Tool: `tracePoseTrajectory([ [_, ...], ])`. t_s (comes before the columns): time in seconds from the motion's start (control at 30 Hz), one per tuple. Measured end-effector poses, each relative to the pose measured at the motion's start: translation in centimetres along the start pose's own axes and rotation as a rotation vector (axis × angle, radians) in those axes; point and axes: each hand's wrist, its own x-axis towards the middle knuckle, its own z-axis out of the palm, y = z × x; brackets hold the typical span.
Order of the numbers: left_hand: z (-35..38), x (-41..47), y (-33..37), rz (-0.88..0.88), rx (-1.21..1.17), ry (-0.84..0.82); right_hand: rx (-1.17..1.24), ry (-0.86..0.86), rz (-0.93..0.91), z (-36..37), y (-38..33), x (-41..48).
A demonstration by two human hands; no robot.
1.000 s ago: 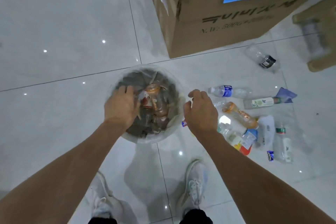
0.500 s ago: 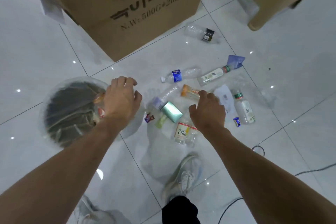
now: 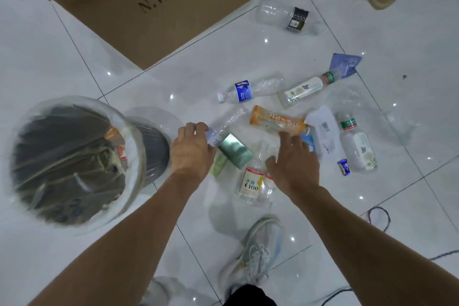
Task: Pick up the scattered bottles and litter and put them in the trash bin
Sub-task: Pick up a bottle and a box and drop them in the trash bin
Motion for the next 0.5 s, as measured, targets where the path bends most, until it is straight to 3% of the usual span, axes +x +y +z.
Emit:
tracePoseTrajectory([
  [0.23,7.1,4.6,-1.6,-0.075,-0.015,-0.029,-0.027,-0.037,-0.119,6.8,-2.4,5.7],
  [0.5,12.9,8.9,-2.2,-0.043,-0.032,0.029,-0.069,-0.002,-0.149,12.3,-2.1,8.0],
])
